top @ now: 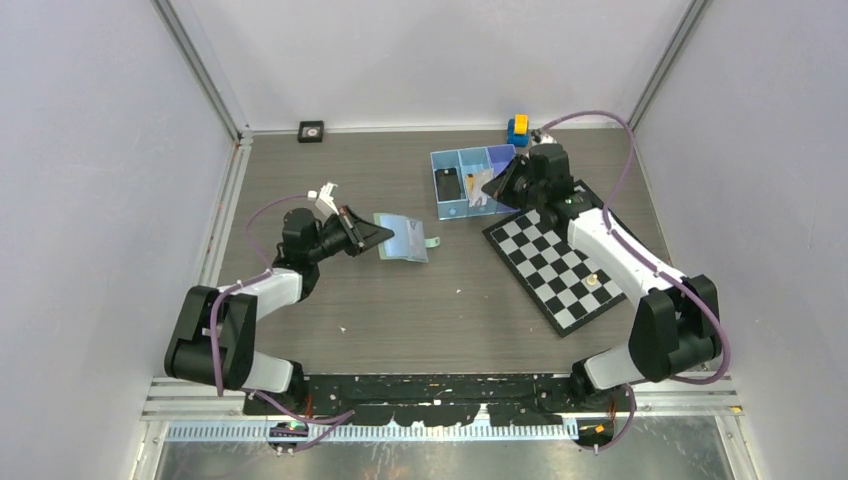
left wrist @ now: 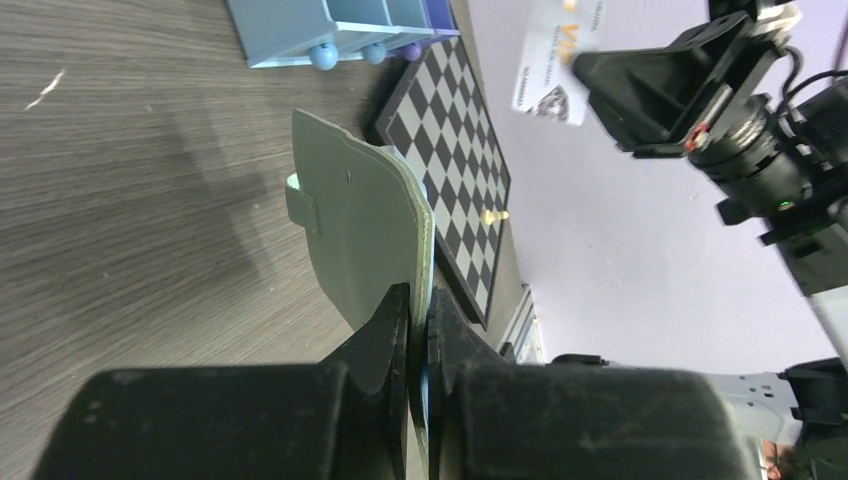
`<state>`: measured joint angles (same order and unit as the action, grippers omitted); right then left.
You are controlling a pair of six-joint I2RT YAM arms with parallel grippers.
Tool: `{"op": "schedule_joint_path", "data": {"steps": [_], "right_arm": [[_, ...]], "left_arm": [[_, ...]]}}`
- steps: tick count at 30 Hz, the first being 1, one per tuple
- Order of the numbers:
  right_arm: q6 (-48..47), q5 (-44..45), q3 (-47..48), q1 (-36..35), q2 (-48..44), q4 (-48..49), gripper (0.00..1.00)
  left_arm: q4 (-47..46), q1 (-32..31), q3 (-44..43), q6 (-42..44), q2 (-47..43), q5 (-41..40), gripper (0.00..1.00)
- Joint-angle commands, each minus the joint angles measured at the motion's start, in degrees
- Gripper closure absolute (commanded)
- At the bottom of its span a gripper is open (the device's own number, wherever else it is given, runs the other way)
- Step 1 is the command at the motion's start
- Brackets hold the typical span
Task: Take the credit cards out of the card holder
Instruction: Move the storage box to the center of the board.
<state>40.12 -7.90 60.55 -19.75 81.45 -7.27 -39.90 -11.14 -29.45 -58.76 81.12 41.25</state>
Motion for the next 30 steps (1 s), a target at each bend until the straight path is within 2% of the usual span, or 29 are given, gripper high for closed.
{"op": "schedule_joint_path", "data": {"steps": [1, 5, 10, 16, 21, 30], "right_arm": [[-6.82, 4.15, 9.33, 2.08, 2.53, -10.26, 1.0], [-8.83, 3.93, 14.04, 4.73, 3.76, -12.05, 1.0], [-9.27, -0.34, 19.39, 7.08, 7.8, -12.39, 0.99], [-15.2, -0.76, 28.38, 7.27, 15.2, -17.58, 1.0], [-18.14, -2.79, 33.41, 7.27, 22.52, -18.26, 1.0], [-20.86, -3.43, 37.32, 7.27, 32.3, -17.58, 0.99]], "left_arm": [[5.28, -0.47, -1.73, 4.89, -3.7, -2.85, 1.0], [6.51, -1.05, -1.67, 5.47, -4.47, -4.15, 1.0], [6.97, -2.29, -1.41, 5.79, -4.18, -5.81, 1.0], [6.96, -3.25, -2.04, 5.27, -3.15, -5.63, 1.0], [7.81, -3.37, -1.79, 5.7, -4.55, -6.56, 1.0], [8.26, -3.46, -1.76, 5.34, -5.47, -6.64, 1.0]]}}
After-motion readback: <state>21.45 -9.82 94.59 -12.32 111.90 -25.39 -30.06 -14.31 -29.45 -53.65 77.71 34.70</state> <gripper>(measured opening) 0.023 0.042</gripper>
